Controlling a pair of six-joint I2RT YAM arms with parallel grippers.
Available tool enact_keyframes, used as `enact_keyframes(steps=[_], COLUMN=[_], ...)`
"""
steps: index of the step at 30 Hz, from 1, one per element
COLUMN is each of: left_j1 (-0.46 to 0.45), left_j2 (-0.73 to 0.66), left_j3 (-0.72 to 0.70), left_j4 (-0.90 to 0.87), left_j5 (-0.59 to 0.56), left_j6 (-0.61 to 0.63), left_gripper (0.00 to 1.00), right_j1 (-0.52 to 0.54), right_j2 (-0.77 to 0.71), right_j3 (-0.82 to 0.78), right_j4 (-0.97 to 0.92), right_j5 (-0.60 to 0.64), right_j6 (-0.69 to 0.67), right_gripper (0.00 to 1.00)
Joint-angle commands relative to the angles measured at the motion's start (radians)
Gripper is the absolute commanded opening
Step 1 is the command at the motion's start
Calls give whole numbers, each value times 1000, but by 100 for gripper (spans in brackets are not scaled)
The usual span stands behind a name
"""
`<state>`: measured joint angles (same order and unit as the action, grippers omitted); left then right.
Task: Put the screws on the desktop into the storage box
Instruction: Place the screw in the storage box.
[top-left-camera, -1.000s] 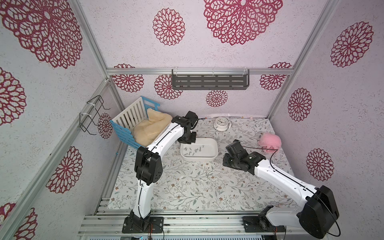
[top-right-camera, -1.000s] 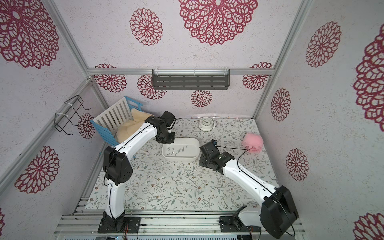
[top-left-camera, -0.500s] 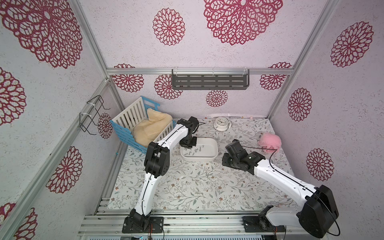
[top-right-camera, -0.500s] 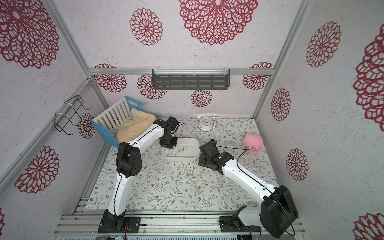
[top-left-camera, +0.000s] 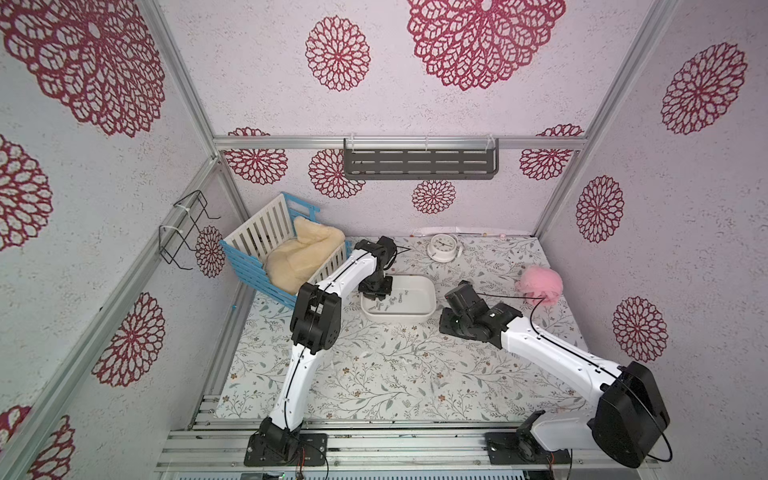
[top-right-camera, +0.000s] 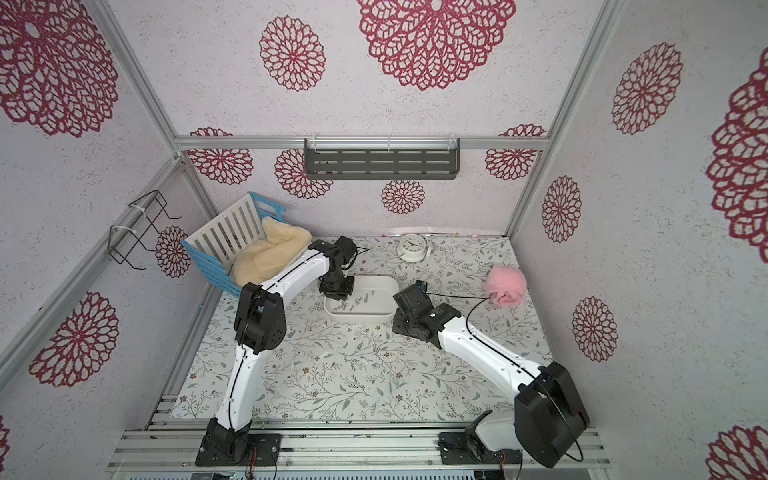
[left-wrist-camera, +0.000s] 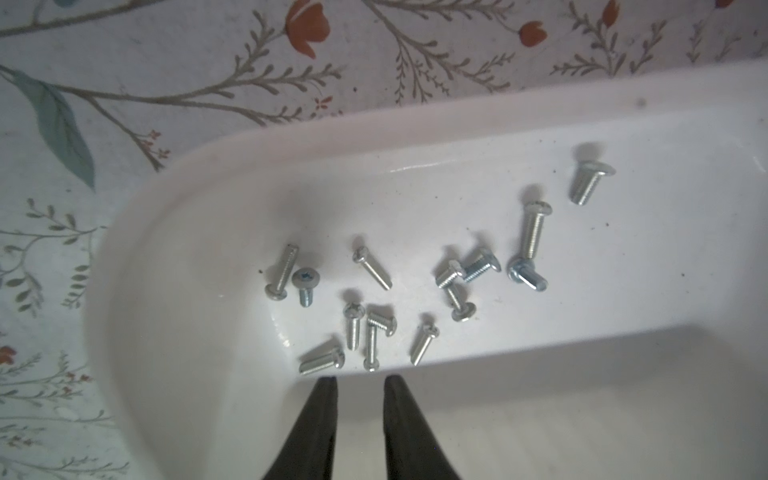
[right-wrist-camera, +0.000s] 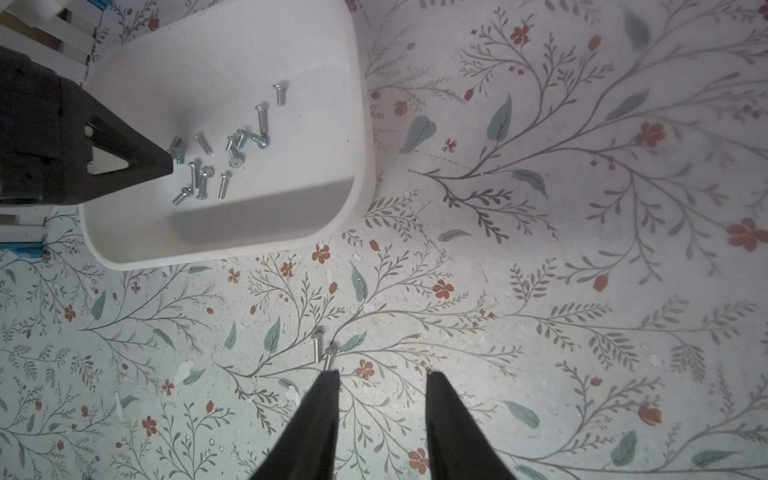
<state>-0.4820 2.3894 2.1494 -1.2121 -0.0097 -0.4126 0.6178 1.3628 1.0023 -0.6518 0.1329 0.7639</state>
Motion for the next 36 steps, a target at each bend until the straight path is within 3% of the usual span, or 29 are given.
enact_keyframes(steps=[1,8,20,28,36], left_j1=[10,14,140,246,273], left_j2=[-46,-244,-643,-730,-731], left_j3=[-8,-47,-453,-669,-720], left_j4=[-7,4,153,237,267], left_j5=[-8,-37,-18,31,63], left_j6=[5,13,5,0,4], left_gripper=[30,41,45,46,46], right_j1=[14,61,178,207,215], right_j2=[4,40,192,285,352], right_j3=[15,26,42,75,103], right_j4=[22,16,80,101,103], right_j5=[4,2,3,-16,-28], right_j6=[12,27,85,103,109], right_gripper=[39,39,39,38,37])
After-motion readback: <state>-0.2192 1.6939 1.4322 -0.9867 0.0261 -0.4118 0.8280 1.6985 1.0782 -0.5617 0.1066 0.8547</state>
